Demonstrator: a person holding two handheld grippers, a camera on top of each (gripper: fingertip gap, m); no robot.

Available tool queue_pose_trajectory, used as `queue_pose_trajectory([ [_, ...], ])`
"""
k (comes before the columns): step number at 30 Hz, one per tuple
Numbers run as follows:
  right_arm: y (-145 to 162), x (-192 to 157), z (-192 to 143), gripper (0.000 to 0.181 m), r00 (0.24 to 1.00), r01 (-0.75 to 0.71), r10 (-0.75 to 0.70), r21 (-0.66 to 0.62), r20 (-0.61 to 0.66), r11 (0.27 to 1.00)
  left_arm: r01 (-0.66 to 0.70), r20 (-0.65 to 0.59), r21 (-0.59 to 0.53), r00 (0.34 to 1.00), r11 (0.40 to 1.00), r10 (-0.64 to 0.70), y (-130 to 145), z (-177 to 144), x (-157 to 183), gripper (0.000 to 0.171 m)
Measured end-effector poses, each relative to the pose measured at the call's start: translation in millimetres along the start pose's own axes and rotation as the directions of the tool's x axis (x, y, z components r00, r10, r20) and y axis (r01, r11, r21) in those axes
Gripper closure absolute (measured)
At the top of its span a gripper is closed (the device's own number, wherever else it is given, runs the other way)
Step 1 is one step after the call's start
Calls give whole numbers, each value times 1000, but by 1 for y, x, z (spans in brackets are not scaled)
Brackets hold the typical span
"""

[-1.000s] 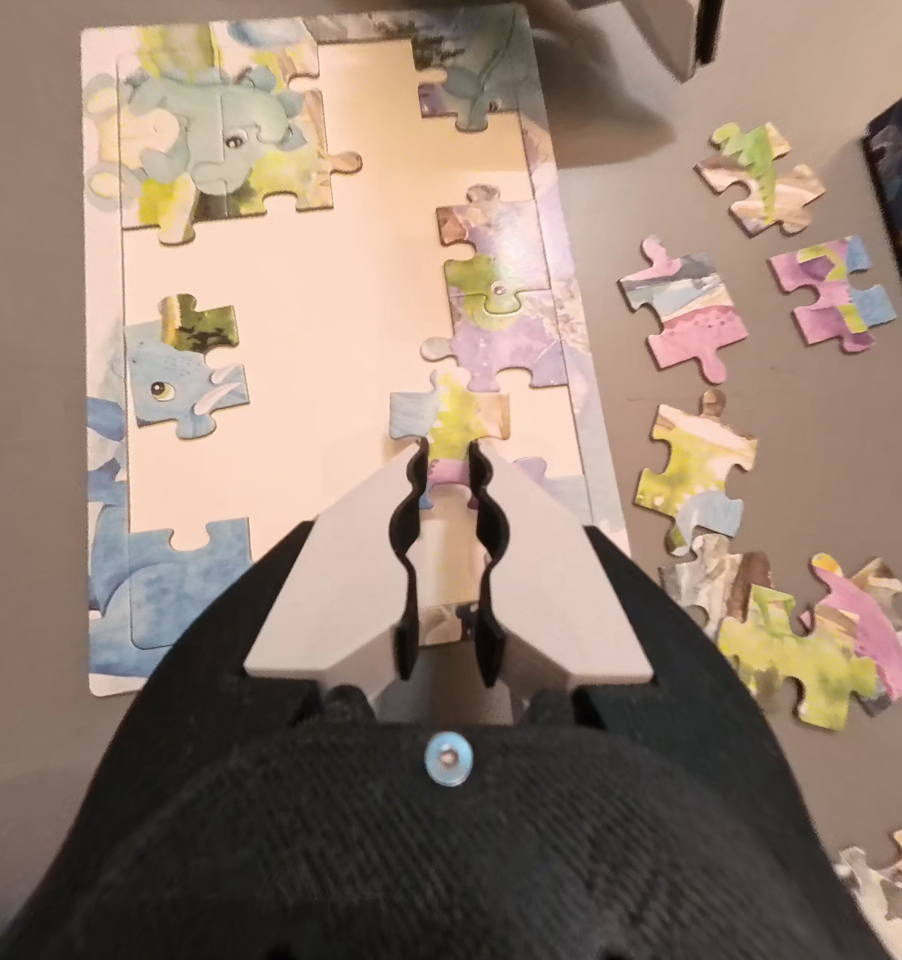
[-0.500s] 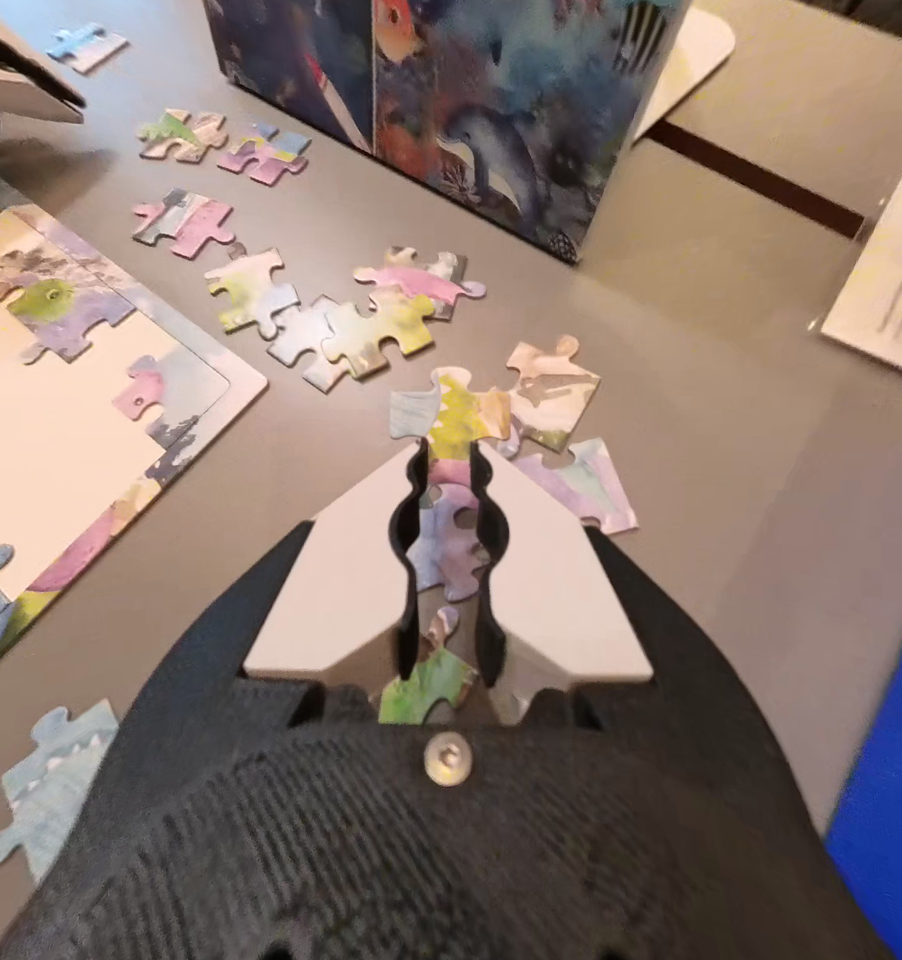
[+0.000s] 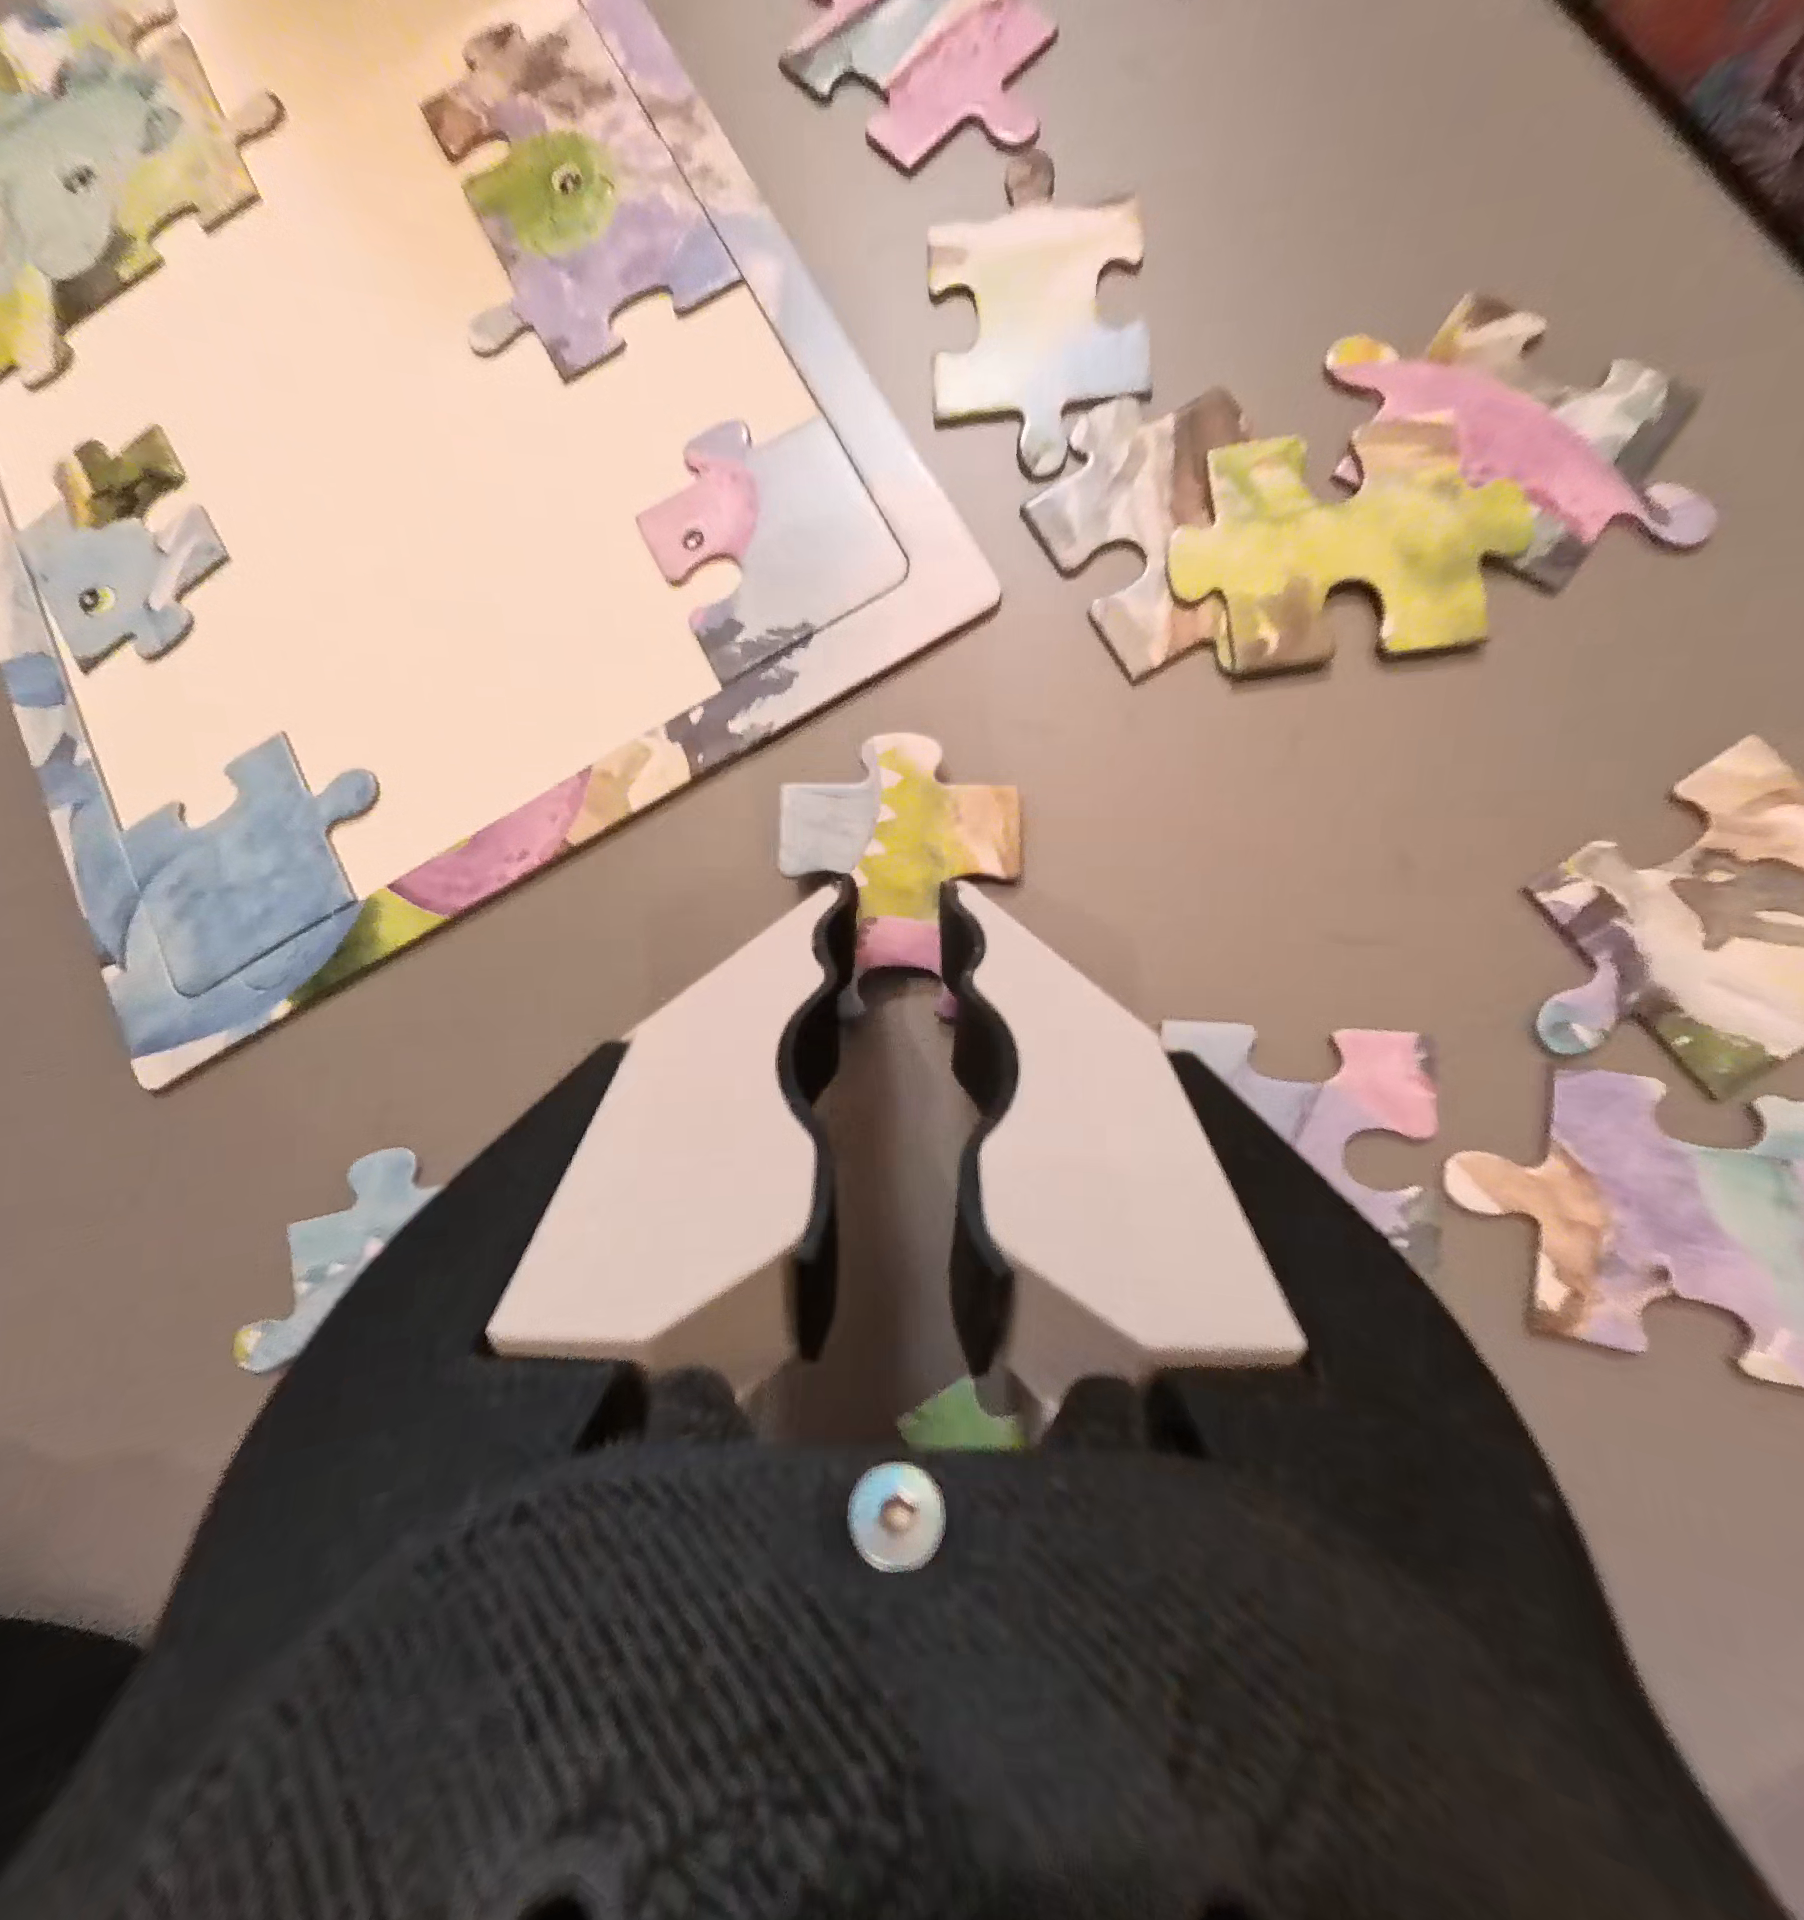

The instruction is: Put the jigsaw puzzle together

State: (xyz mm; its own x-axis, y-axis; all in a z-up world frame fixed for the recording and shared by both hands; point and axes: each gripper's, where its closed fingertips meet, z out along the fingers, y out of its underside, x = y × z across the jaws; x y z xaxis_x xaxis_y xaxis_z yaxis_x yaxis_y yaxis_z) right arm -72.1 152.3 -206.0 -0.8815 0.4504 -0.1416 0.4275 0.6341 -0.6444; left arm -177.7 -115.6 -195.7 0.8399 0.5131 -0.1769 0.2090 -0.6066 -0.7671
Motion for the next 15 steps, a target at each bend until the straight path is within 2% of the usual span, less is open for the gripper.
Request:
queue_pose_trajectory([
  [3,-1,2,-1,166,1000,4,-4,18,-4,1000,1,1,2,1000,1000,-1,0,0,0,168],
  [7,-14,1,-7,155,1000,6,-7,114,7,994,9,-3,8,1000,1000,-9,-1,-1,0,168],
  [11,-39,5,-22,150,999,34,-25,261,-38,965,32,23,33,999,999,-32,-4,-4,-6,161],
  [15,-70,6,-36,146,998,54,-27,450,-65,891,80,24,94,996,992,-82,-10,-10,-13,155],
])
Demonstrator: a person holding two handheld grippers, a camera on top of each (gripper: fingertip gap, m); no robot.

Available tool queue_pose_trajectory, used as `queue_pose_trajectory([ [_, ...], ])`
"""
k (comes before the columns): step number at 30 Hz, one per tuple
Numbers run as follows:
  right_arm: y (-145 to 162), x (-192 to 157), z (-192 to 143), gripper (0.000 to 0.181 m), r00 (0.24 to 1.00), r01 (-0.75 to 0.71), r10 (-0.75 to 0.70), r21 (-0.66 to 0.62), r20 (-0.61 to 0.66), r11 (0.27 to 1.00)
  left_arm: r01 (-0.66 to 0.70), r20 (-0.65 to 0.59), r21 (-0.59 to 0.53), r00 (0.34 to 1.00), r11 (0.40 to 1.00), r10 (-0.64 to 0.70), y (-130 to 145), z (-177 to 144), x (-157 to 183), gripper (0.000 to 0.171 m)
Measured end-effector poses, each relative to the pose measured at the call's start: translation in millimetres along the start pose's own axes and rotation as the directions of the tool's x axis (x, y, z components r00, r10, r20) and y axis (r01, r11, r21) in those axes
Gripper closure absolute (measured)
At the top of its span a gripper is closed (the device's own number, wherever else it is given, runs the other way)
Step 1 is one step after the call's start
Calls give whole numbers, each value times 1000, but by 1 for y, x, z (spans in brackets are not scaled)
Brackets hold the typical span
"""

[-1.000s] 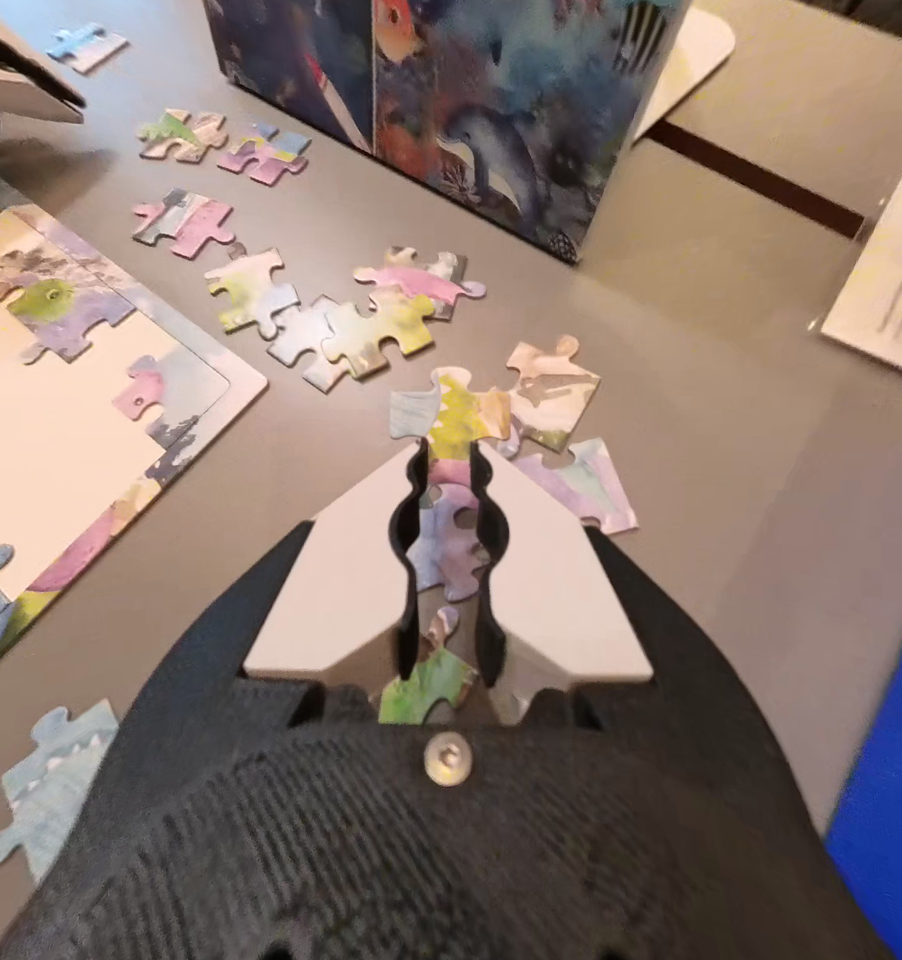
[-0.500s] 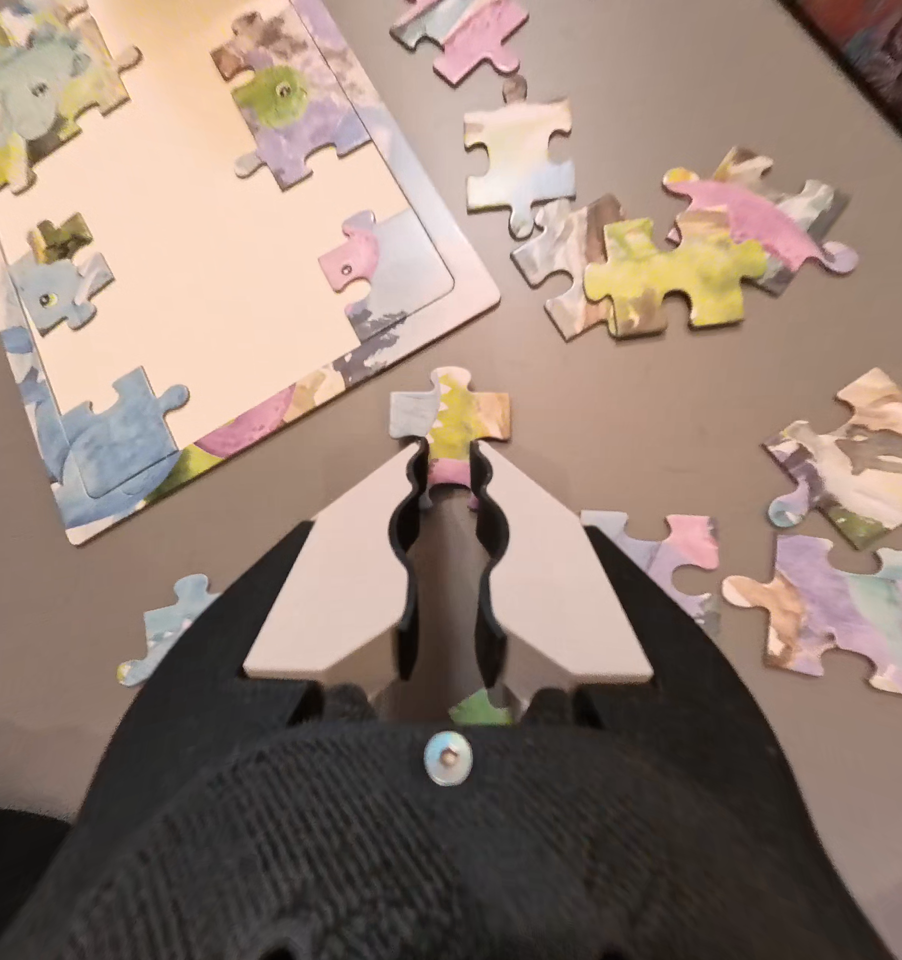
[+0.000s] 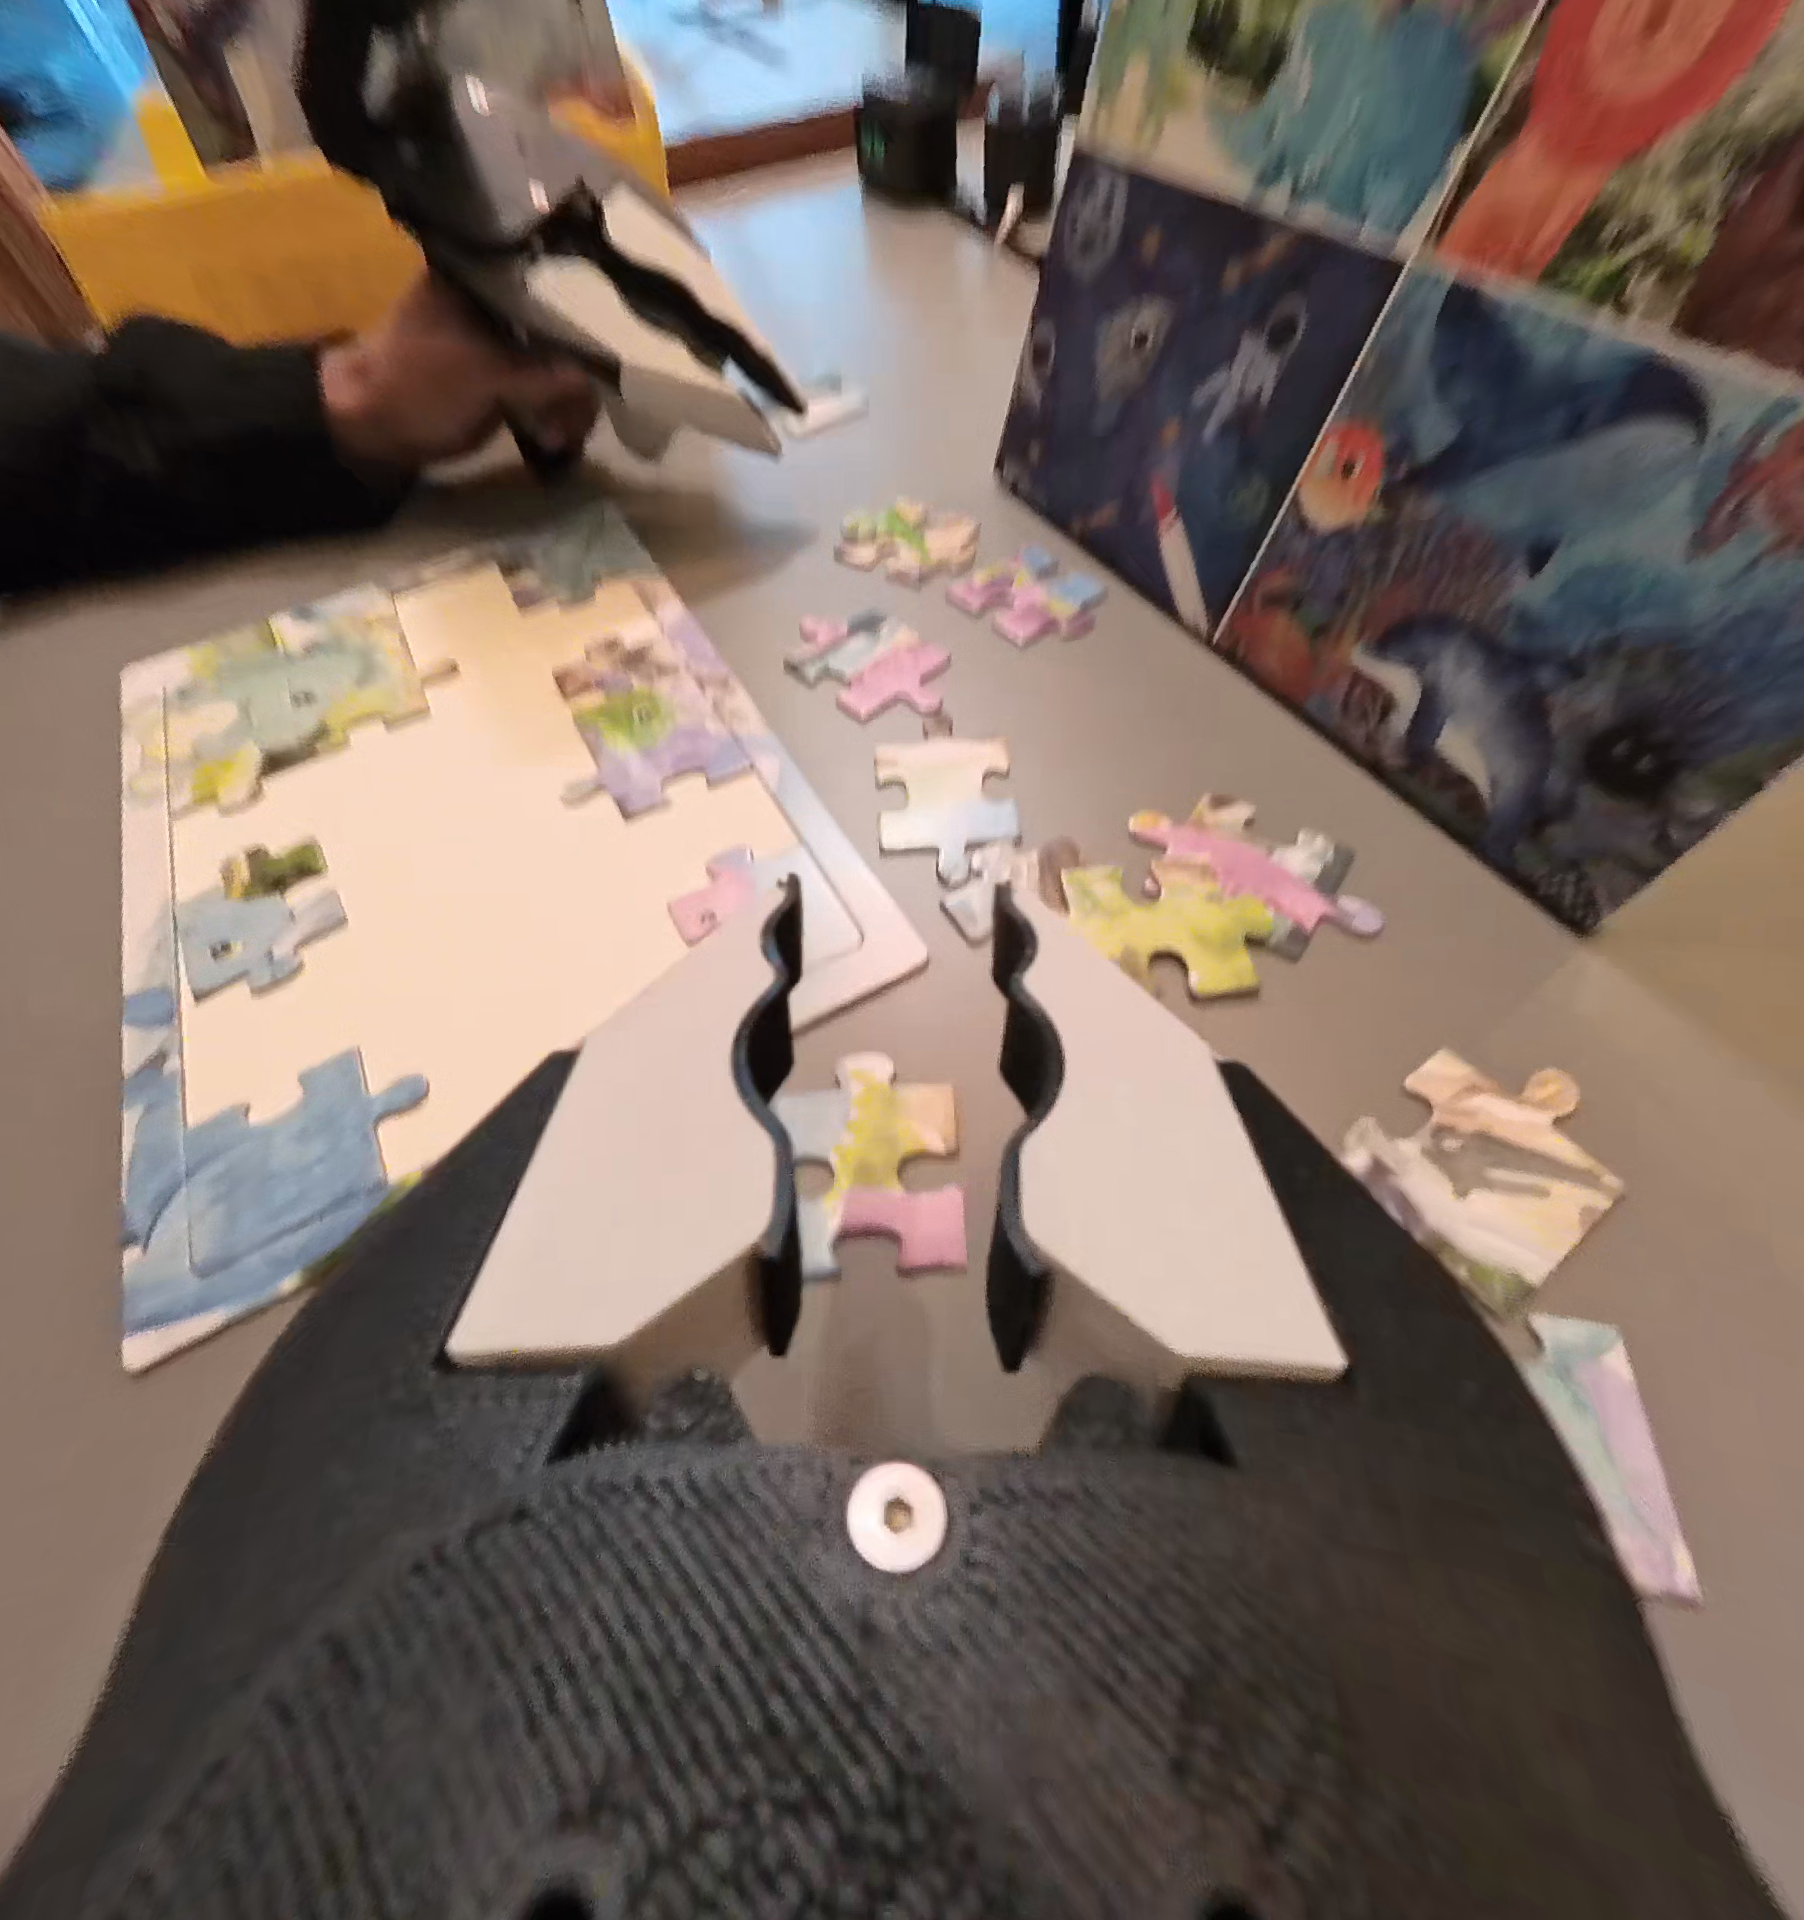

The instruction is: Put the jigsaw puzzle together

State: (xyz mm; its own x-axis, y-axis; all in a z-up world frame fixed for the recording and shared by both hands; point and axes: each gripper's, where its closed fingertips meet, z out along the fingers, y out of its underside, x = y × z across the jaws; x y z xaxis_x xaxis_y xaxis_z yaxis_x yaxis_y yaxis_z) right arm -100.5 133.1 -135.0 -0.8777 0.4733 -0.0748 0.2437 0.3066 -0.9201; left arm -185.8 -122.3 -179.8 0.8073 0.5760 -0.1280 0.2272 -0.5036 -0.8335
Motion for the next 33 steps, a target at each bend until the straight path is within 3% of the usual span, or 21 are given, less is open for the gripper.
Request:
queue_pose_trajectory([
  [2,-8,-5,7,138,998,-36,33,75,46,997,-23,26,54,999,998,21,-5,-9,-10,154],
  [4,-1,-8,17,132,995,-63,59,42,79,997,-51,91,96,995,994,42,-10,-23,-28,157],
  [7,6,-9,28,133,999,-8,8,-2,40,1000,-9,125,193,992,981,-16,-18,-45,-48,159],
  [11,-5,-5,29,137,999,26,-25,40,-31,999,89,79,276,990,957,-115,-22,-54,-56,157],
  [18,-17,22,11,142,986,24,-2,133,-169,991,65,59,247,995,967,-82,-16,-43,-48,156],
  [33,-19,26,15,144,979,13,19,157,-202,988,27,57,214,998,976,-40,-12,-37,-41,157],
])
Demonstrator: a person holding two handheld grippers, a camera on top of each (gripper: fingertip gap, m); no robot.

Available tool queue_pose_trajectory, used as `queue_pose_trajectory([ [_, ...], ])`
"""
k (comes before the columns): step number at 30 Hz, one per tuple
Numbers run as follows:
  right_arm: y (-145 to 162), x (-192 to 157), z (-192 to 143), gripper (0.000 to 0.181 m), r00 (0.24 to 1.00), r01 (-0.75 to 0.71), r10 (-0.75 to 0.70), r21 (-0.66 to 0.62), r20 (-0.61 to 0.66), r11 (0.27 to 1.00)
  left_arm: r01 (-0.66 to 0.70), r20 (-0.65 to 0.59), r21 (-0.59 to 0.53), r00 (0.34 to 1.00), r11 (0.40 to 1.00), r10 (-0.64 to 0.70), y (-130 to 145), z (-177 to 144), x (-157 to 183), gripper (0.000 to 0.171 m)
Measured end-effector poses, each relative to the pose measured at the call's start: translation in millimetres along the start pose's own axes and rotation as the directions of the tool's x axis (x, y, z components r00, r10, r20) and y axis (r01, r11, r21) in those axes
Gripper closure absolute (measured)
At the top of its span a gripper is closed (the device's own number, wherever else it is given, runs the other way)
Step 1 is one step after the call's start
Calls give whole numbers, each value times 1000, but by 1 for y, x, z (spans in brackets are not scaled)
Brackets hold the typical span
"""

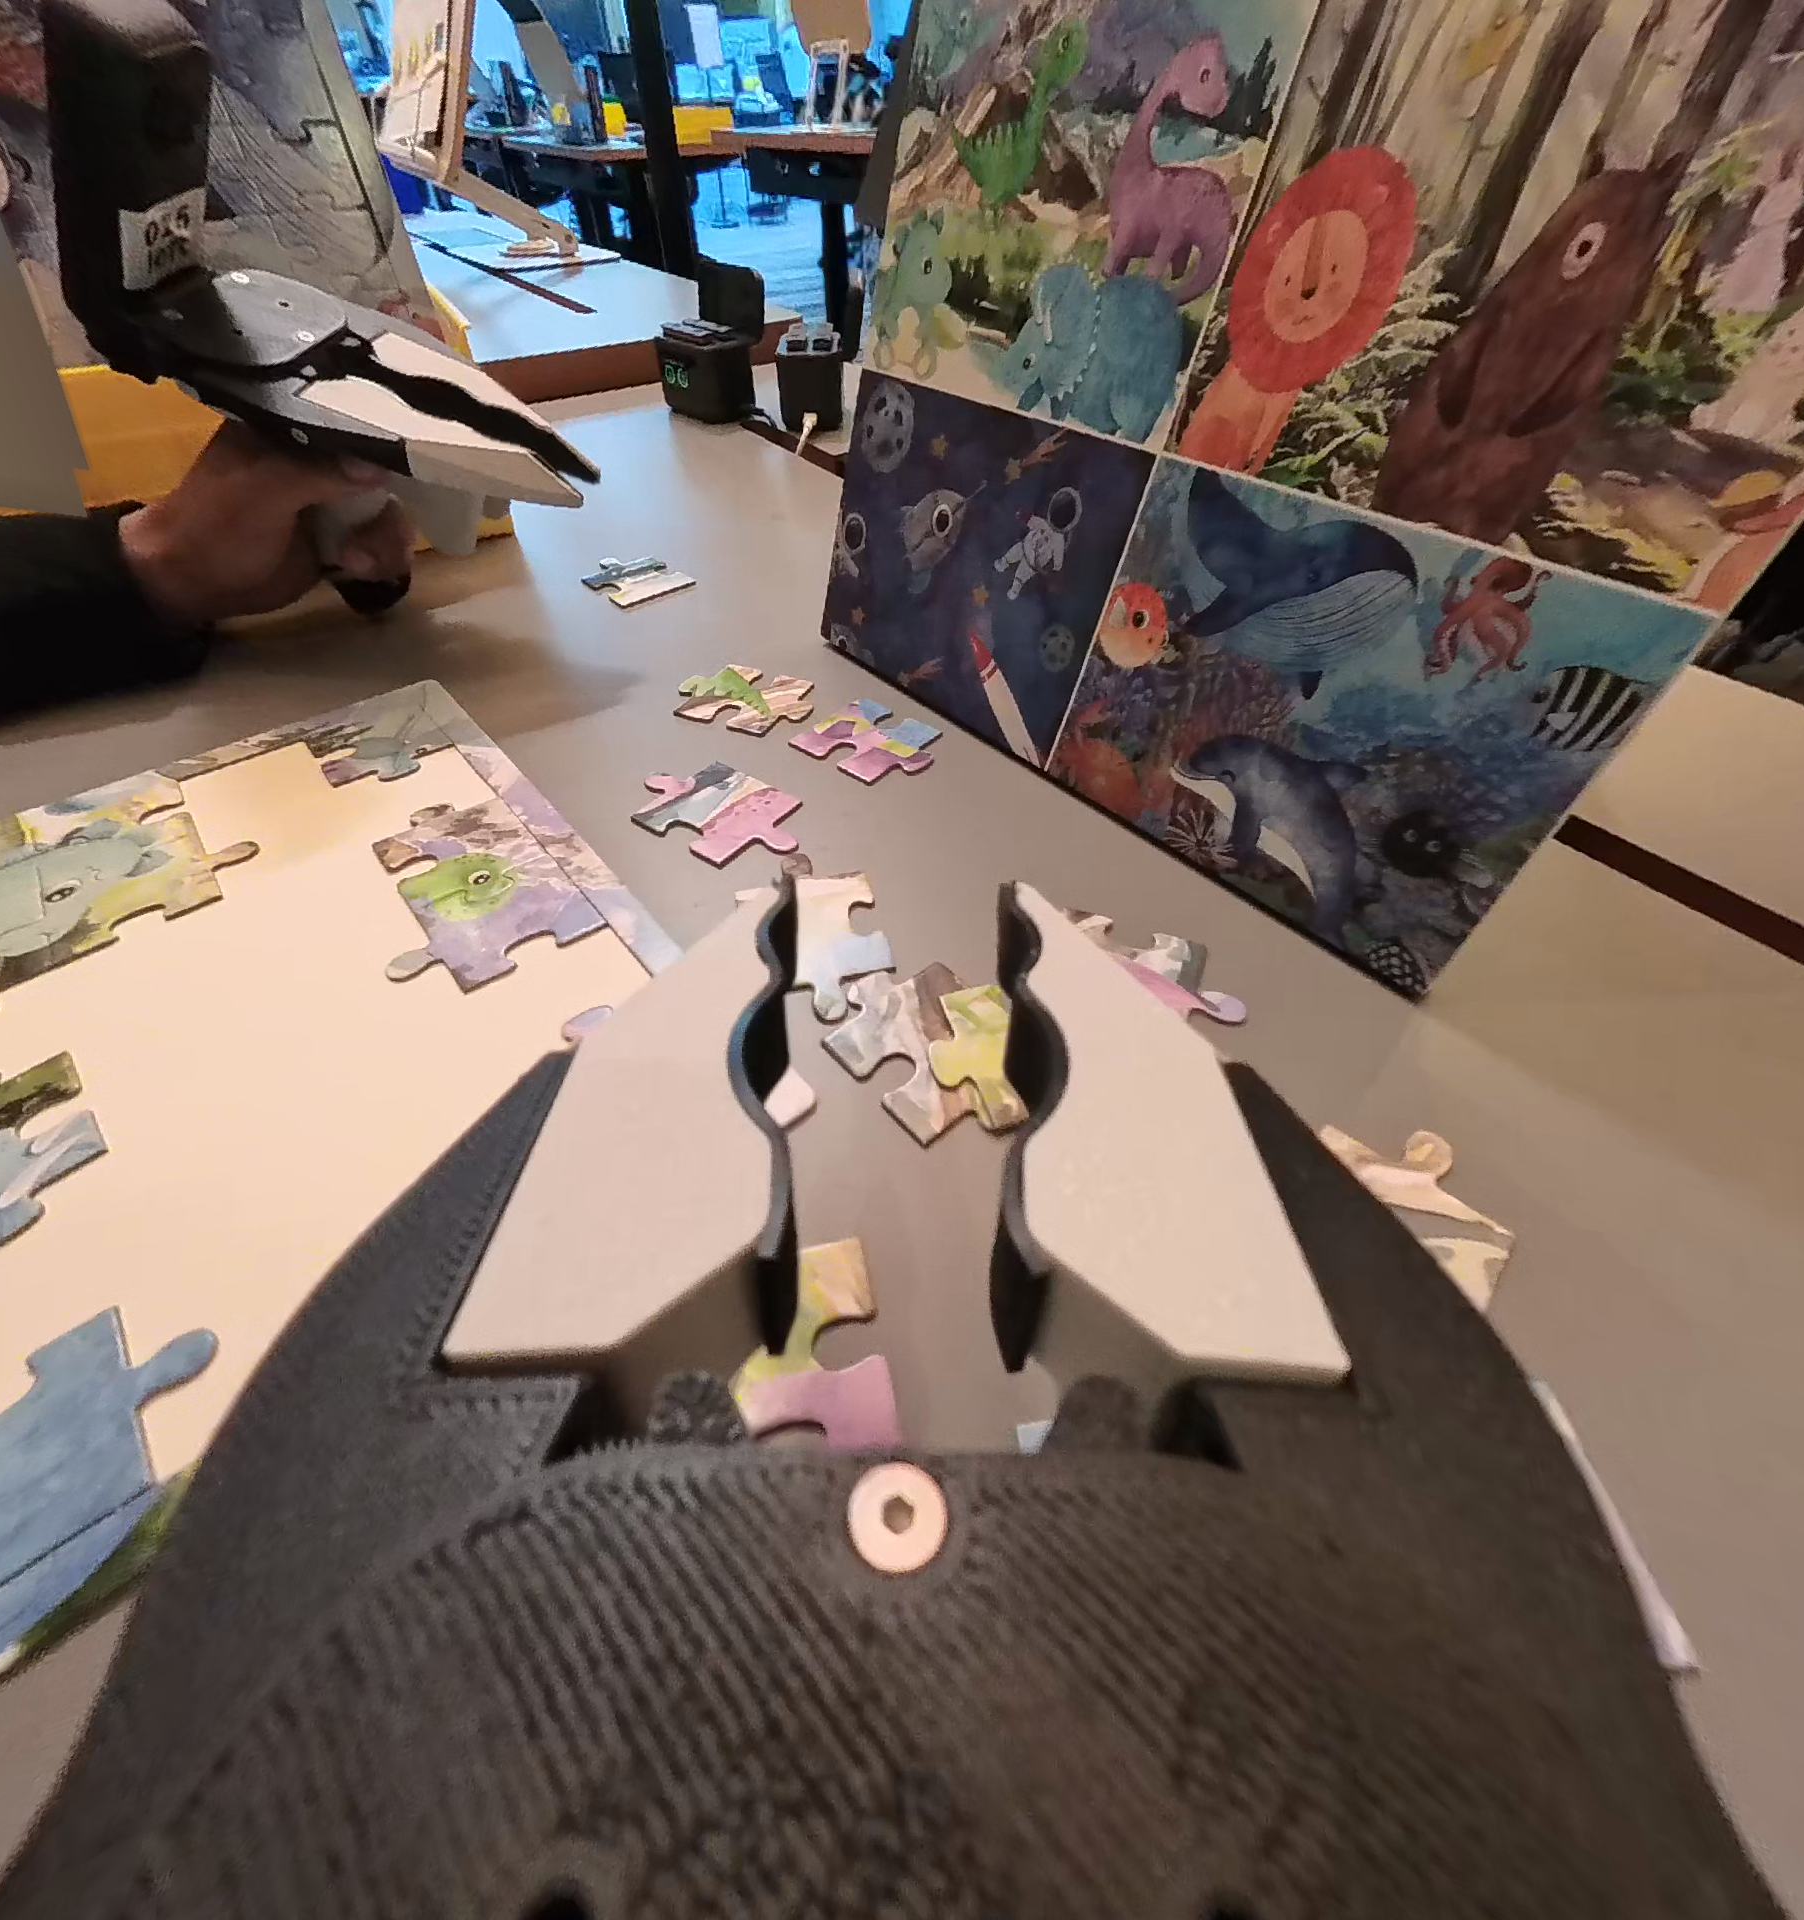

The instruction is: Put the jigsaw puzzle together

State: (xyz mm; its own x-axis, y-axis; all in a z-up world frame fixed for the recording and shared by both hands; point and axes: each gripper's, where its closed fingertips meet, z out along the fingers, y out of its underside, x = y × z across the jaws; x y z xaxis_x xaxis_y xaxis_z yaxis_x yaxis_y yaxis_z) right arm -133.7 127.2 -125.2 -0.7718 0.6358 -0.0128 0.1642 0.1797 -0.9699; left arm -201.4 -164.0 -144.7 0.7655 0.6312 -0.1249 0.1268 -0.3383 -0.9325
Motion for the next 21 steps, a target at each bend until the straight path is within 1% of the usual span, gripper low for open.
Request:
queue_pose_trajectory([
  [4,0,-3,4,144,999,-35,35,8,18,999,26,-9,-1,1000,1000,-26,1,0,-1,156],
  [11,-4,-4,4,145,1000,-23,23,33,4,999,35,-13,-19,999,999,-36,3,2,-1,153],
  [16,-1,4,3,145,998,-57,58,43,-9,997,24,-18,-44,1000,999,-25,6,5,1,150],
  [21,-9,4,-1,146,997,-73,74,78,-12,994,-6,-18,-84,1000,996,4,11,9,4,149],
])
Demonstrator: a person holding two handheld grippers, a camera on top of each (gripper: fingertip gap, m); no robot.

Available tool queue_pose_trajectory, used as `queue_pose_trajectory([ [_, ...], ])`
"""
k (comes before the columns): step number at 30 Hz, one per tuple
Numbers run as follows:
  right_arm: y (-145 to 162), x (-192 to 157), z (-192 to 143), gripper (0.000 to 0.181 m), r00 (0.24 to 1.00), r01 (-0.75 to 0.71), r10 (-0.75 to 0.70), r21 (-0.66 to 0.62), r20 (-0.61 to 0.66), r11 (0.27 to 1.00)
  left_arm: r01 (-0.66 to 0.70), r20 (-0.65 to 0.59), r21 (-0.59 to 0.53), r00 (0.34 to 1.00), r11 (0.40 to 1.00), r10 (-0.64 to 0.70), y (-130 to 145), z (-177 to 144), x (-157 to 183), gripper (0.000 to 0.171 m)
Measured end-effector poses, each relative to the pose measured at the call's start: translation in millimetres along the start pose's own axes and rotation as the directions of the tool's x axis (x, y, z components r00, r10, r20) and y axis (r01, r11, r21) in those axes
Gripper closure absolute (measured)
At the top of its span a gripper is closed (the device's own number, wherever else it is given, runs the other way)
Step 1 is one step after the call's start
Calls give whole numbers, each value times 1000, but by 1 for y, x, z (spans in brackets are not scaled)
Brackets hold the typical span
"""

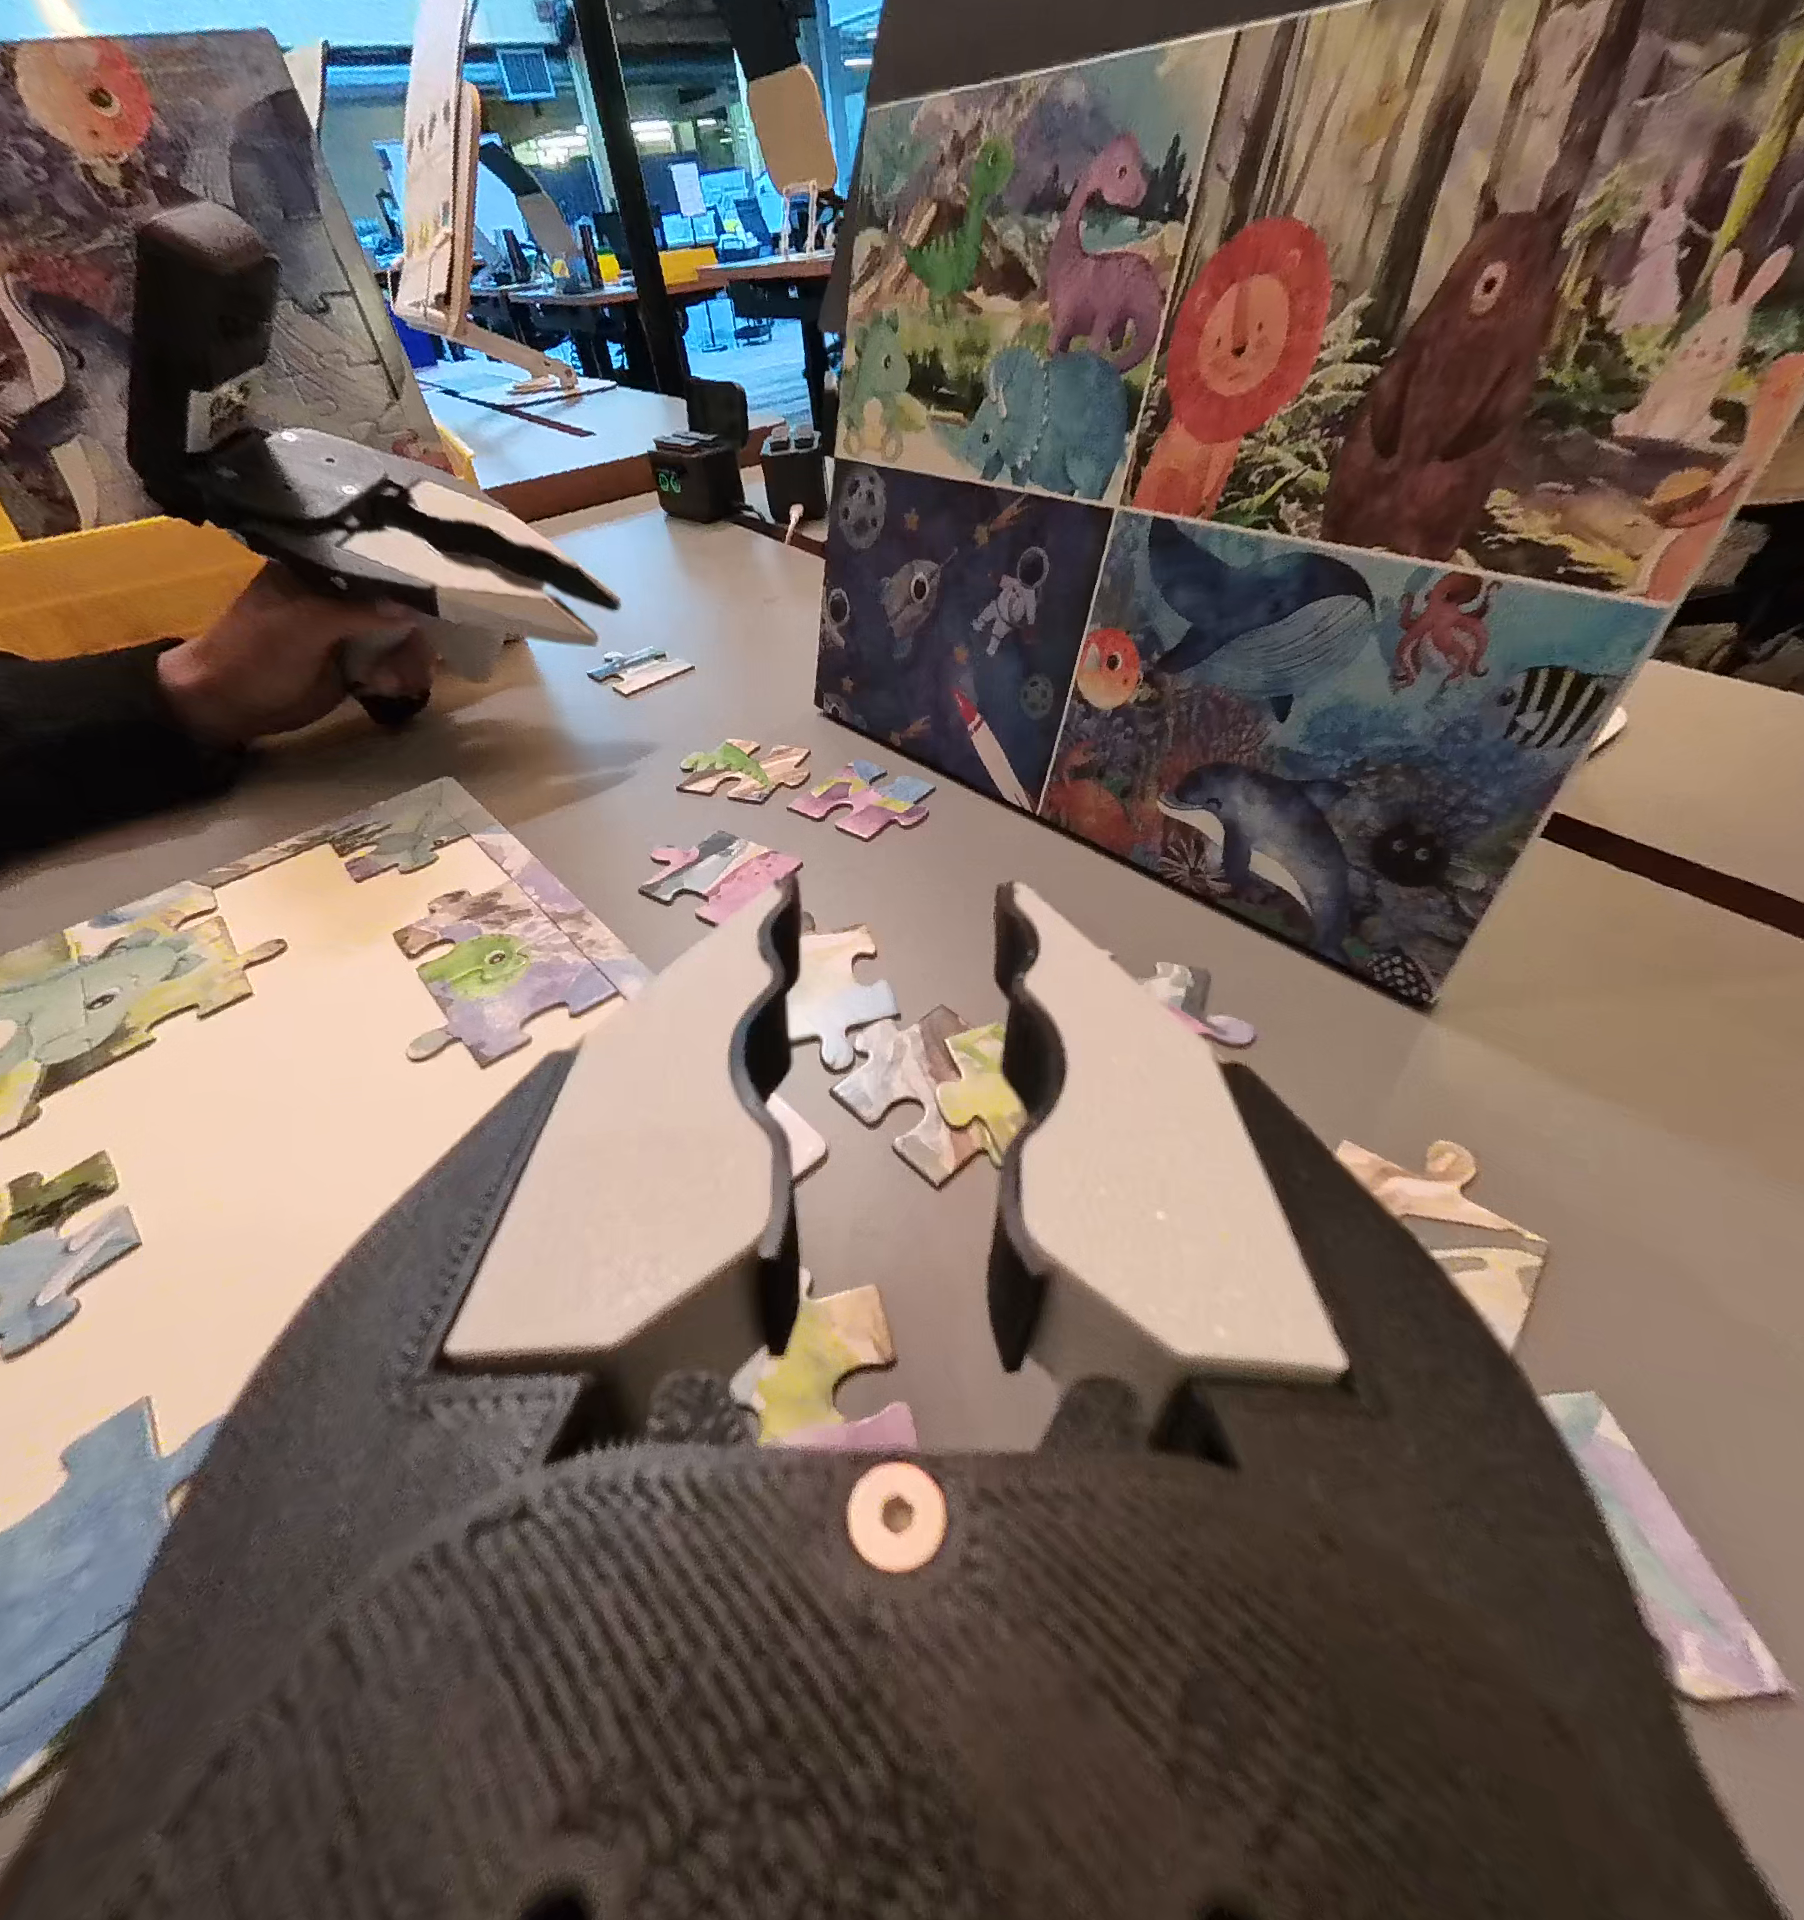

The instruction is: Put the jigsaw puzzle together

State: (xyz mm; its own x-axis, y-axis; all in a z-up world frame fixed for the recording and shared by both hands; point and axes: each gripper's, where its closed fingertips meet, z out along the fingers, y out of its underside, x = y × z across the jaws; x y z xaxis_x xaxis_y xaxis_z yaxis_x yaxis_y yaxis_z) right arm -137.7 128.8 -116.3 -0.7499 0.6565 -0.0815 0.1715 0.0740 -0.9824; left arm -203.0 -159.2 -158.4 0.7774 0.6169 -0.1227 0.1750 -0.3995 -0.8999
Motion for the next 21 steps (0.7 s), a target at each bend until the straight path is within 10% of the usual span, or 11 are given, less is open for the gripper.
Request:
queue_pose_trajectory([
  [11,6,6,1,146,1000,-10,9,-16,-15,1000,-28,11,-4,1000,1000,28,0,0,5,148],
  [15,-4,-1,-1,146,1000,21,-21,8,-19,1000,26,-143,47,990,999,-19,-31,2,55,139],
  [21,-15,-2,-6,146,1000,8,-7,60,-21,998,20,-266,-222,961,975,-81,-16,46,113,136],
])
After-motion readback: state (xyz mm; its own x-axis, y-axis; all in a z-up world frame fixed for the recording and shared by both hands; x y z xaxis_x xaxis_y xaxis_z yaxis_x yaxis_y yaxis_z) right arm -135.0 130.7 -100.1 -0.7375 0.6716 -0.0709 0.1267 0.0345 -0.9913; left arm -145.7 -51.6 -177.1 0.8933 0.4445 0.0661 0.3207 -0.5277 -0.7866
